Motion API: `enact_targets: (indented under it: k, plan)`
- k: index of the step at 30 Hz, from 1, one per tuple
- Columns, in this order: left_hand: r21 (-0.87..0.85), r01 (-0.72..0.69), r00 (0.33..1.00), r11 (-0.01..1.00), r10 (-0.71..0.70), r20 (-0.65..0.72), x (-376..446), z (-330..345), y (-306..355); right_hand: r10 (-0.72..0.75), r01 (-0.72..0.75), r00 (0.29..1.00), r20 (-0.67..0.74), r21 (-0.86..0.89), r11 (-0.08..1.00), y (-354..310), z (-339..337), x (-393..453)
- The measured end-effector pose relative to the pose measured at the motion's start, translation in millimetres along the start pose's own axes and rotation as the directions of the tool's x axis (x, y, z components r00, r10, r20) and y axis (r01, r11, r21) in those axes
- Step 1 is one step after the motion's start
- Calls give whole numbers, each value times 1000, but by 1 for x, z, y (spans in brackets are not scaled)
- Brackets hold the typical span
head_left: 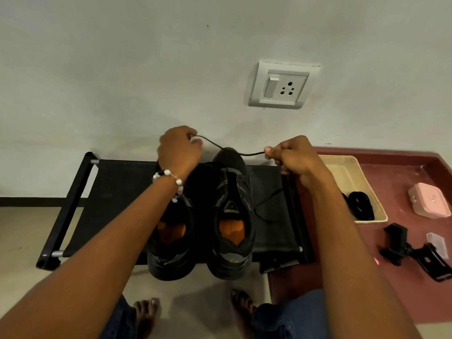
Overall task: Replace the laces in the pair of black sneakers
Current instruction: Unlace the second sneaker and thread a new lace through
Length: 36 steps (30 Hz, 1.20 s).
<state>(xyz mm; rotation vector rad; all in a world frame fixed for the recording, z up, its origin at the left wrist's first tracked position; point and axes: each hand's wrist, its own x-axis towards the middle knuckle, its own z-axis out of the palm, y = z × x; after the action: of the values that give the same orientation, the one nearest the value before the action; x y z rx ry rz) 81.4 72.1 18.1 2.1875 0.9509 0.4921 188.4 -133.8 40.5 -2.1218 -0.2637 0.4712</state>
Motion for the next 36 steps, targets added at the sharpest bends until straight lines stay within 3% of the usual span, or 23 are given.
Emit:
enact_targets:
  k: [1, 3, 5, 6, 9, 12, 14, 15, 16, 18, 20, 22, 24, 27, 33, 36]
  plan:
    - [9, -125, 987, 992, 124, 100, -5, 4, 6, -12, 11, 999, 46, 18, 1000, -4, 4, -2]
    - [-88, -304, 899, 949, 316, 302, -17, 12, 20, -56, 48, 989, 140, 59, 997, -13, 12, -5]
    - [-243, -313, 817, 918, 391, 424, -25, 18, 28, -96, 79, 976, 197, 94, 992, -18, 18, -8]
    - [-281, -283, 807, 917, 386, 447, -27, 19, 28, -104, 83, 973, 208, 106, 991, -19, 19, -8]
    - [-309, -158, 886, 938, 273, 376, -24, 19, 25, -64, 44, 979, 194, 105, 994, -13, 13, -6]
    - [-362, 124, 981, 924, -59, 186, -10, 13, 15, 15, -26, 991, 134, 85, 996, -2, 2, -3]
    - [-419, 289, 954, 861, -294, 54, 0, 2, 7, 60, -61, 996, 70, 9, 998, 5, -3, -1]
    - [-393, 316, 939, 863, -345, -2, 4, -2, 3, 77, -76, 996, 42, -35, 997, 7, -4, 0]
    - [-318, 305, 939, 897, -339, -55, 6, -3, 0, 88, -86, 996, 25, -63, 994, 8, -4, 1]
    - [-132, 175, 979, 976, -186, -80, 2, 0, 2, 80, -78, 996, 37, -54, 995, 6, -1, 1]
    - [-80, -71, 994, 994, 78, 80, -10, 7, 11, 41, -42, 995, 95, 4, 999, 0, 6, -1]
    - [-165, -263, 915, 951, 300, 269, -21, 18, 21, 6, -15, 987, 160, 60, 998, -8, 13, -4]
    - [-271, -294, 834, 917, 384, 395, -28, 26, 26, -14, -8, 977, 211, 104, 995, -12, 18, -5]
    - [-322, -212, 840, 923, 340, 423, -30, 29, 26, -5, -22, 970, 245, 108, 994, -12, 19, -5]
    - [-251, -64, 964, 966, 125, 235, -10, 22, 10, 56, -73, 974, 218, 68, 995, -4, 8, -5]
    - [-180, 37, 993, 983, -16, 118, -3, 18, 0, 73, -77, 979, 190, 15, 997, -1, 7, -3]
